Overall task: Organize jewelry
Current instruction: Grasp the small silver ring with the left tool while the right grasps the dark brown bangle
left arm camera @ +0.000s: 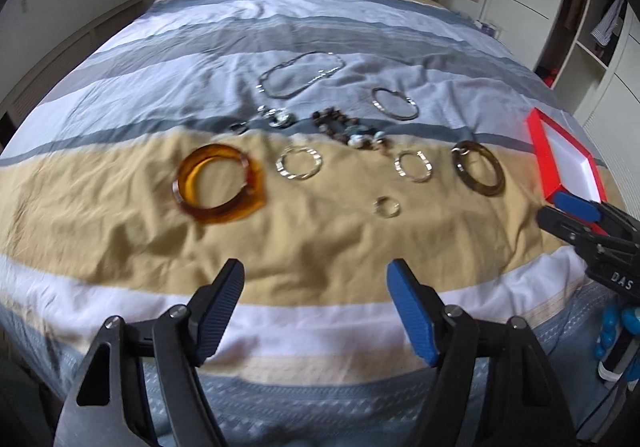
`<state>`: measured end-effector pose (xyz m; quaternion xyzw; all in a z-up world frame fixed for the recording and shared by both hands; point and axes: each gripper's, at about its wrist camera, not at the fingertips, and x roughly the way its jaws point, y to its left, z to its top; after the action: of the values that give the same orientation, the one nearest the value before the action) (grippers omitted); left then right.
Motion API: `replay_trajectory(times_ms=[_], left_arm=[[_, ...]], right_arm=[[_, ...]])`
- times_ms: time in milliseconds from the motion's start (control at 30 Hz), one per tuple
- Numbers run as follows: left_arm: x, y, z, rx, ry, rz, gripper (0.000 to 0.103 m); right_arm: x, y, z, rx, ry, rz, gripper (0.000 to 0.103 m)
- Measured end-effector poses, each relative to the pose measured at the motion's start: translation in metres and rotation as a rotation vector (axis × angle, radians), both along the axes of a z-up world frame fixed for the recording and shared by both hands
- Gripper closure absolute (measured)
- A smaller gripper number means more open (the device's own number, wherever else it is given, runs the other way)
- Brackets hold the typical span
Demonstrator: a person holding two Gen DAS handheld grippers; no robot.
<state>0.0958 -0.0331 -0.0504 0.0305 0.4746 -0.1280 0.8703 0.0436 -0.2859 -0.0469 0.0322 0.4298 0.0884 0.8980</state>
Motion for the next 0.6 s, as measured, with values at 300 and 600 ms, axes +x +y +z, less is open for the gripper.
replay_trajectory(times_ms=[300,600], left_arm=[[0.036,-0.034,-0.02,-0.011,0.056,-0.043,0.054],[0.056,-0.058,-0.04,0.021,0.083,-0.066,0.055]], right_arm=[[0.06,0.011,-0.016,0.013,0.033,0.124,0.059],[0.091,0.009,-0.058,-0.002,0.134,0.146,0.072]])
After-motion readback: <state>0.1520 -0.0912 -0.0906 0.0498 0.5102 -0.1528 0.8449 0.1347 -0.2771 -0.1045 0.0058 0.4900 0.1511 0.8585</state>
